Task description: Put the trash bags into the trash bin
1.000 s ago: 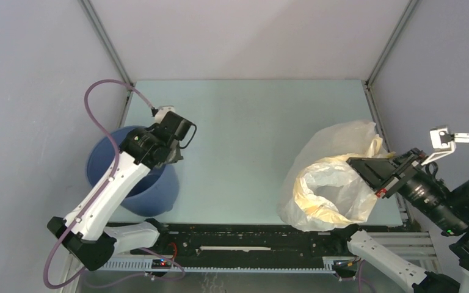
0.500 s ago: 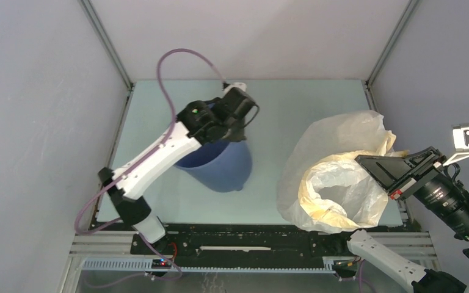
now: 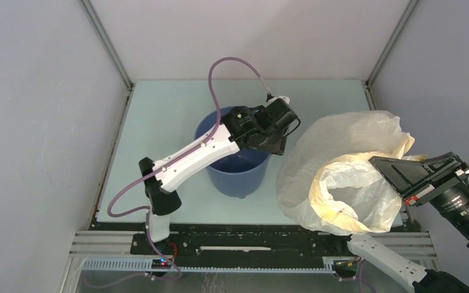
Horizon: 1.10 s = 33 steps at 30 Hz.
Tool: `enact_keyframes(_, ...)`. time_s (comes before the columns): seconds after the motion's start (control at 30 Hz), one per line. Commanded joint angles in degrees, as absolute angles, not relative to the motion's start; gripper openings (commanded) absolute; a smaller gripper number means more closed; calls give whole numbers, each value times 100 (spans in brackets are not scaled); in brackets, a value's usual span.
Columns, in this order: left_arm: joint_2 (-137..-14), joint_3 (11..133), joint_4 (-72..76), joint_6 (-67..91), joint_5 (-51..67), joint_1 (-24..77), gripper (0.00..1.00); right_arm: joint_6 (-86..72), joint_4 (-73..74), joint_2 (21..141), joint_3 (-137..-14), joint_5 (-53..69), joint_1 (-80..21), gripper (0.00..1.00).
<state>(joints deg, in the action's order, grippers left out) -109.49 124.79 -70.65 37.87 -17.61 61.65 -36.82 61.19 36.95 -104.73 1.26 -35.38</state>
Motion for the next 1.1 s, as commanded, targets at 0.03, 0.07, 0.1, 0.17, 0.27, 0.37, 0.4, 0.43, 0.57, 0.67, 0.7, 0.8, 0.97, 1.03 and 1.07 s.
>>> enact_keyframes(0.03,-10339,12852,-6572,3933,-1342,6157,56,-3802,6007,3724,-10721,-262,-3799,0)
enact_keyframes(0.07,-10200,12825,-6453,3902,-1315,6161,59,-3810,5947,3738,-10763,-327,-3873,0)
enact_keyframes(0.1,-10026,12797,-6356,3895,-1323,6161,61,-3819,5846,3754,-10796,-436,-3943,0)
enact_keyframes(0.17,-9546,12650,-6155,3894,-1414,6161,66,-3873,5741,3838,-10915,-668,-4106,0)
enact_keyframes(0.27,-8707,12143,-5776,3944,-1712,6161,71,-3852,5549,4168,-11240,-835,-4191,0)
enact_keyframes(0.37,-7668,11198,-5141,4051,-2017,6152,77,-3877,4943,4570,-11519,-518,-4184,0)
enact_keyframes(0.4,-7316,10837,-4918,4085,-2113,6146,79,-3959,4562,4687,-11510,-292,-4173,0)
enact_keyframes(0.43,-6915,10426,-4714,4153,-2245,6146,80,-4114,4181,4838,-11478,-106,-4168,0)
enact_keyframes(0.57,-5282,8787,-4165,4698,-3083,6144,89,-5485,2716,5345,-11234,218,-4140,0)
enact_keyframes(0.67,-4088,7710,-3986,5145,-3601,6135,94,-7168,1249,5573,-10483,92,-4220,0)
enact_keyframes(0.7,-3755,7470,-4033,5293,-3710,6135,94,-7669,746,5677,-10291,25,-4338,0)
enact_keyframes(0.8,-3086,7059,-4323,5623,-3817,6135,94,-8385,57,6143,-10465,-430,-5082,0)
enact_keyframes(0.97,-2600,6990,-5036,5951,-3848,6135,90,-8239,-505,6541,-10621,-1819,-7012,0)
enact_keyframes(1.03,-2528,6971,-5150,6021,-3866,6135,90,-8633,-421,6666,-10604,-1870,-7206,0)
enact_keyframes(1.07,-2506,6970,-5165,6033,-3875,6135,89,-8783,-380,6692,-10569,-1917,-7256,0)
